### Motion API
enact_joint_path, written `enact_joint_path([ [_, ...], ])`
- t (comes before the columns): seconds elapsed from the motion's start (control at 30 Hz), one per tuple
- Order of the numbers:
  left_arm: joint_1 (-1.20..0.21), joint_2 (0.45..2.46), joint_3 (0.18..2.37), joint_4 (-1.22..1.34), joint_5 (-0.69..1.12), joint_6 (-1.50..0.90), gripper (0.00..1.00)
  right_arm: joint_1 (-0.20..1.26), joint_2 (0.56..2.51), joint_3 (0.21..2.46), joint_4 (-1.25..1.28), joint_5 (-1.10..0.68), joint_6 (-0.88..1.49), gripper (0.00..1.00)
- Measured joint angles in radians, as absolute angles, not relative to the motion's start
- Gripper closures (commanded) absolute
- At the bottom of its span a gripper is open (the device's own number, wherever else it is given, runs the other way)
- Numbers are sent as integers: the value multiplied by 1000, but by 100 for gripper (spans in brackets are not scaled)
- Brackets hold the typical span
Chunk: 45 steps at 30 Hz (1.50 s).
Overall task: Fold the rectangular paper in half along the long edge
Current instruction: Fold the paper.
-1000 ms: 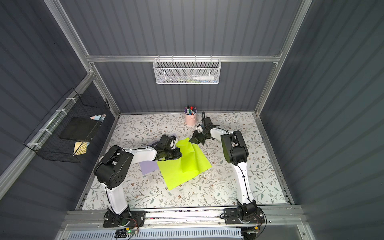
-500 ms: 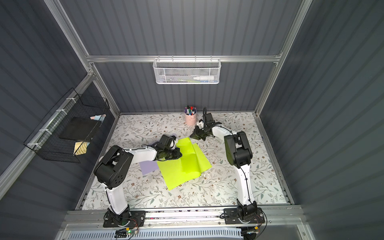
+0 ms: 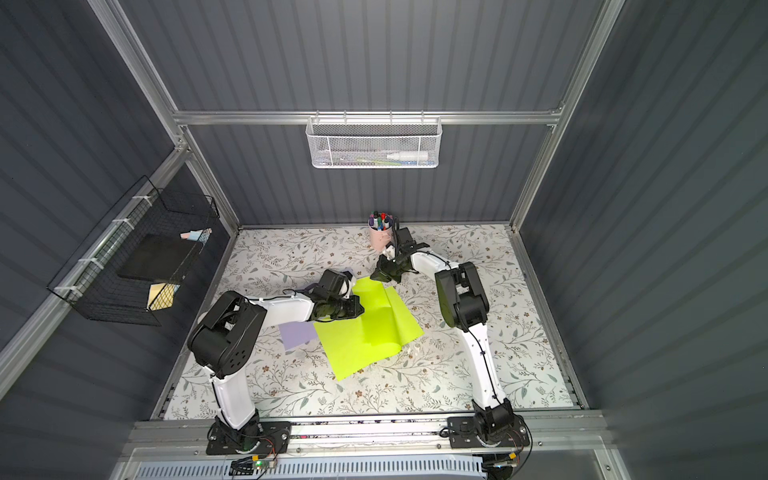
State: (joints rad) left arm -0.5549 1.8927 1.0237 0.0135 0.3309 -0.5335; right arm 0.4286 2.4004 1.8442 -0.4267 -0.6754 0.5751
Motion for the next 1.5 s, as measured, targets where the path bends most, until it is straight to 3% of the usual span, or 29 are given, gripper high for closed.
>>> enact_joint_path([
  [0.47, -555, 1893, 1024, 13, 331, -530, 88, 346, 2397, 1797, -460, -692, 575, 100],
  [0.7, -555, 1893, 1024, 13, 331, -530, 88, 275, 2212, 1564, -453, -645, 575, 100],
  [0.87, -555, 1894, 1027, 9, 331, -530, 88, 349, 2061, 1448, -435, -632, 575, 100],
  [1.1, -555, 1895, 1028, 9, 331, -530, 88, 500, 2059, 1323, -374, -636, 575, 100],
  [1.5, -555, 1895, 1028, 9, 331, -527, 89, 404, 1981, 1060, -161, -743, 602, 100],
])
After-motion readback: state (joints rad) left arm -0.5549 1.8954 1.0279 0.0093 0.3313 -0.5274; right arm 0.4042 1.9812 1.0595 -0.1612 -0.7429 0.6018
